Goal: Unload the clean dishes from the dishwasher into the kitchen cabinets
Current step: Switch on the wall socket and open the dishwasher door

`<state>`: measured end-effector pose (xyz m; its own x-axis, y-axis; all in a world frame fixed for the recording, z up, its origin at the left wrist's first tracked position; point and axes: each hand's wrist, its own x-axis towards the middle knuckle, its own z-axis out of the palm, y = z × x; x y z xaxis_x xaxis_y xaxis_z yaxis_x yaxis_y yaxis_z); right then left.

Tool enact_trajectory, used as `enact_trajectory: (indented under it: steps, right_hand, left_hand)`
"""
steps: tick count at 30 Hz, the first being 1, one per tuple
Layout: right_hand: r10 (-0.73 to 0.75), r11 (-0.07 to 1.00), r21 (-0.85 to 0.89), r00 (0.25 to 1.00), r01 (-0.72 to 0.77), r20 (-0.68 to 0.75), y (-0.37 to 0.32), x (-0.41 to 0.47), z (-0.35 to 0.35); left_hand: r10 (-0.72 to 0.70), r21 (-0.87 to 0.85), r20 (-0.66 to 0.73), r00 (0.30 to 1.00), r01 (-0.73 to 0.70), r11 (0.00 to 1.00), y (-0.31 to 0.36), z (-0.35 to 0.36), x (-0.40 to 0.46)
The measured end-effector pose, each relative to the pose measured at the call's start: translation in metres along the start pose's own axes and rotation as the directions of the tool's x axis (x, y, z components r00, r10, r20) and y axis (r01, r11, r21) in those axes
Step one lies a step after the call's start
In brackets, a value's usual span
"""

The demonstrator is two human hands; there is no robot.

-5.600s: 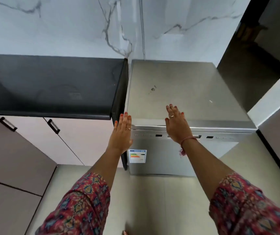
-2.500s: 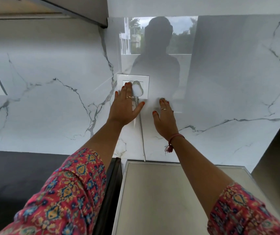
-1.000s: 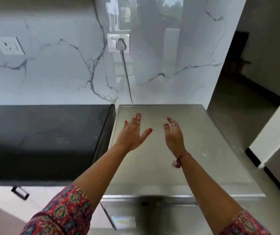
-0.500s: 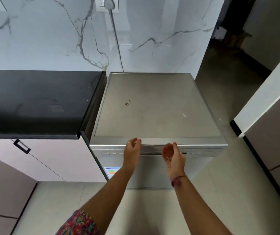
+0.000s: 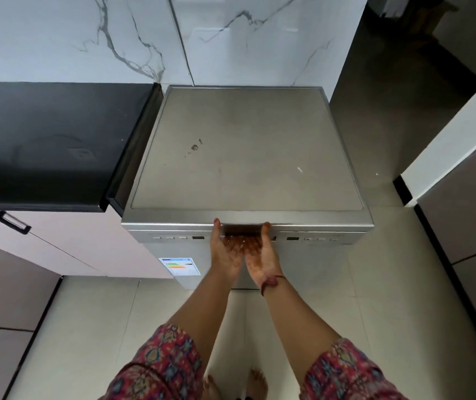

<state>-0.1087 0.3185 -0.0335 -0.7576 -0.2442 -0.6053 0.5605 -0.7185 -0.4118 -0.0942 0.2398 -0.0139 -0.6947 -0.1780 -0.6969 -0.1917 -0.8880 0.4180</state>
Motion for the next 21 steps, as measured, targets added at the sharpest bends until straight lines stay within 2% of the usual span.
enact_trajectory:
  steps: [3,8,14,21]
  right_hand:
    - [0.029,0.999,0.029,0.999,-0.030,0.044,0.003,0.008,0.000]
    - [0.006,0.999,0.048,0.999,-0.009,0.046,0.002,0.017,-0.006]
    - [-0.076,0.997,0.025,0.997,0.076,0.004,0.007,0.026,-0.010]
    - [-0.109,0.993,-0.037,0.993,0.108,-0.041,0.010,0.027,-0.010]
  left_hand:
    - [0.050,-0.077,0.034,0.998,-0.048,0.996,-0.005,0.003,0.012]
    - [0.147,-0.034,0.038,0.988,-0.145,0.989,-0.015,-0.002,0.029]
    - [0.172,0.084,-0.004,0.985,-0.171,0.982,-0.016,-0.006,0.035]
    - [0.168,0.086,0.010,0.986,-0.168,0.982,-0.016,-0.005,0.031]
